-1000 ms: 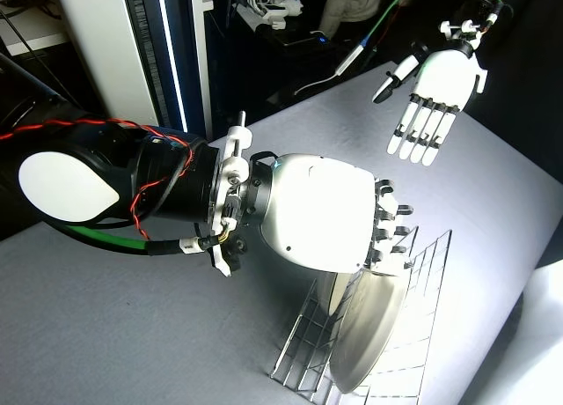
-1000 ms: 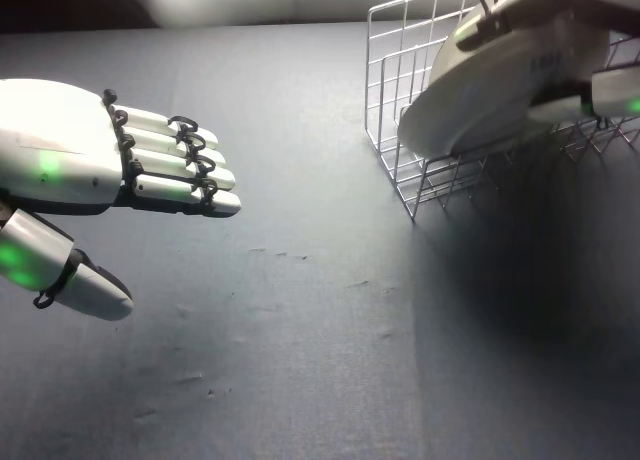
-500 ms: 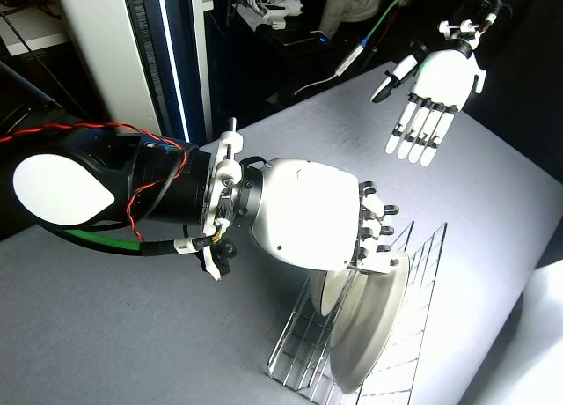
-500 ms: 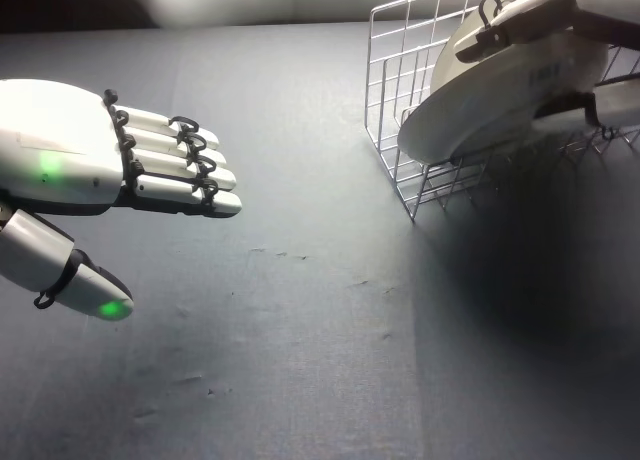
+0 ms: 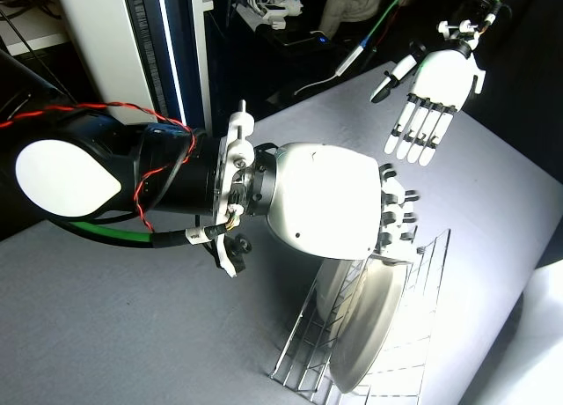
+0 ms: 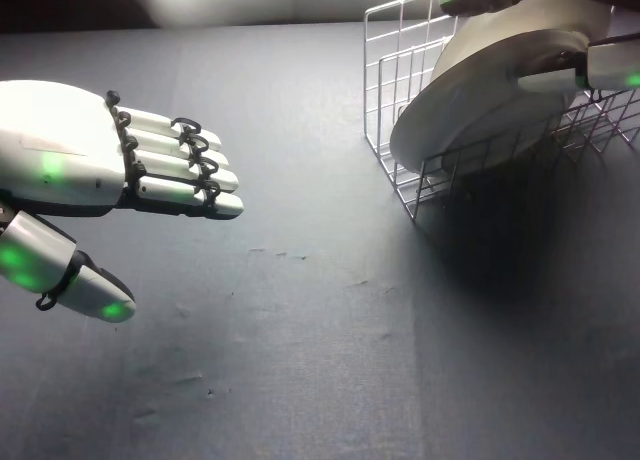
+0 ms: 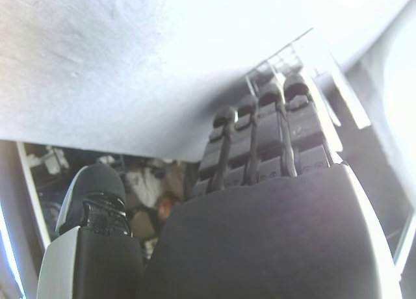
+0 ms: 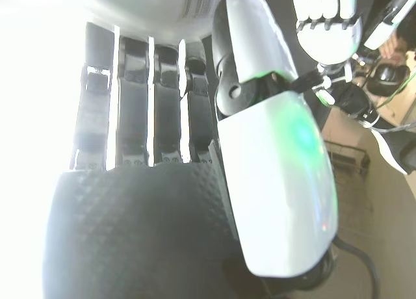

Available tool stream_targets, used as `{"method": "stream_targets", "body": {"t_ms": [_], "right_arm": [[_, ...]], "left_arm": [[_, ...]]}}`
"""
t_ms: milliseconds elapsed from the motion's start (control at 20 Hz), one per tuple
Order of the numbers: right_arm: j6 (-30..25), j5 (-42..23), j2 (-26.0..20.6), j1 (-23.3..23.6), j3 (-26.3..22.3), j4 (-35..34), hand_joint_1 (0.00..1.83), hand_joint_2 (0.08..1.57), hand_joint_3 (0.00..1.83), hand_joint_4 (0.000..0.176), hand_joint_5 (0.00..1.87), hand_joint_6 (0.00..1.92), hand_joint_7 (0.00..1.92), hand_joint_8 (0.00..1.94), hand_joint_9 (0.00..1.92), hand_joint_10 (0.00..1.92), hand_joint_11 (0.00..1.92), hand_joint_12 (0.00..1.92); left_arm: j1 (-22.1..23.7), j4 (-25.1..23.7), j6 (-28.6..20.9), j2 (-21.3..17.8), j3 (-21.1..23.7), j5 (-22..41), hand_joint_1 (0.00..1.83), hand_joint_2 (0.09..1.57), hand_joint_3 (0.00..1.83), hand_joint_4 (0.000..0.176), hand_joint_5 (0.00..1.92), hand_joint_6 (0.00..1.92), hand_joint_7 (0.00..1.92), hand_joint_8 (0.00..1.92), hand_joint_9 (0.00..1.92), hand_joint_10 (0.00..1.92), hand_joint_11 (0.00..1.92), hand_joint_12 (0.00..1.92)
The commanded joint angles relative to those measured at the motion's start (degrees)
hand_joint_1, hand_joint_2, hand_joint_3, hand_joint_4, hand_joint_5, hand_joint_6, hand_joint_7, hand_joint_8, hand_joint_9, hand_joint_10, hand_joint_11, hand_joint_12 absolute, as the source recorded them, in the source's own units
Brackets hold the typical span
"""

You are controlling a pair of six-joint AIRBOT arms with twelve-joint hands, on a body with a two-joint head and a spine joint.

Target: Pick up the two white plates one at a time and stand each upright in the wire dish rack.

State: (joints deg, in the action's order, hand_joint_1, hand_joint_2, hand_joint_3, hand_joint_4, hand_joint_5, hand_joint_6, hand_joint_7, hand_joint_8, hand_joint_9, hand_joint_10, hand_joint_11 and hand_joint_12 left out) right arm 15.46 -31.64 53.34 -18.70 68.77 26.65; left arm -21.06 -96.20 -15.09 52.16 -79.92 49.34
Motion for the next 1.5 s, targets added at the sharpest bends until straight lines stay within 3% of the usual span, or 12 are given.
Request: {"method": "stream_targets", "body": {"t_ms": [0,400,950,1450], "right_arm": [[0.1,-6.4,-0.2,0.8,0.0,-1.7,1.23,1.11,0.0,0.0,0.56,0.0,0.64,0.01,0.69,0.01,0.3,1.09],[0.3,-11.1,-0.2,2.0,-0.1,4.5,1.19,1.12,0.0,0.0,0.48,0.01,0.56,0.01,0.6,0.0,0.17,1.14],[3.5,-23.5,-0.1,2.5,-0.5,29.0,1.17,1.09,0.0,0.0,0.48,0.01,0.55,0.01,0.59,0.01,0.15,1.16],[6.2,-25.6,-0.4,2.8,-1.6,34.2,1.18,1.08,0.0,0.0,0.53,0.01,0.57,0.0,0.61,0.01,0.21,1.13]], "left_arm": [[0.6,3.6,-0.3,-0.3,0.1,0.9,0.0,1.17,0.0,0.0,0.0,0.0,0.0,0.0,0.0,0.0,0.0,0.0],[0.5,3.6,-0.3,-0.3,0.3,1.9,0.0,1.17,0.0,0.0,0.0,0.0,0.0,0.0,0.0,0.0,0.0,0.0],[0.1,4.9,-0.3,-1.4,3.9,7.0,0.0,1.17,0.0,0.0,0.0,0.0,0.0,0.0,0.0,0.0,0.0,0.0],[1.4,1.7,1.3,-2.9,4.4,7.4,0.0,1.16,0.0,0.0,0.0,0.0,0.0,0.0,0.0,0.0,0.0,0.0]]}}
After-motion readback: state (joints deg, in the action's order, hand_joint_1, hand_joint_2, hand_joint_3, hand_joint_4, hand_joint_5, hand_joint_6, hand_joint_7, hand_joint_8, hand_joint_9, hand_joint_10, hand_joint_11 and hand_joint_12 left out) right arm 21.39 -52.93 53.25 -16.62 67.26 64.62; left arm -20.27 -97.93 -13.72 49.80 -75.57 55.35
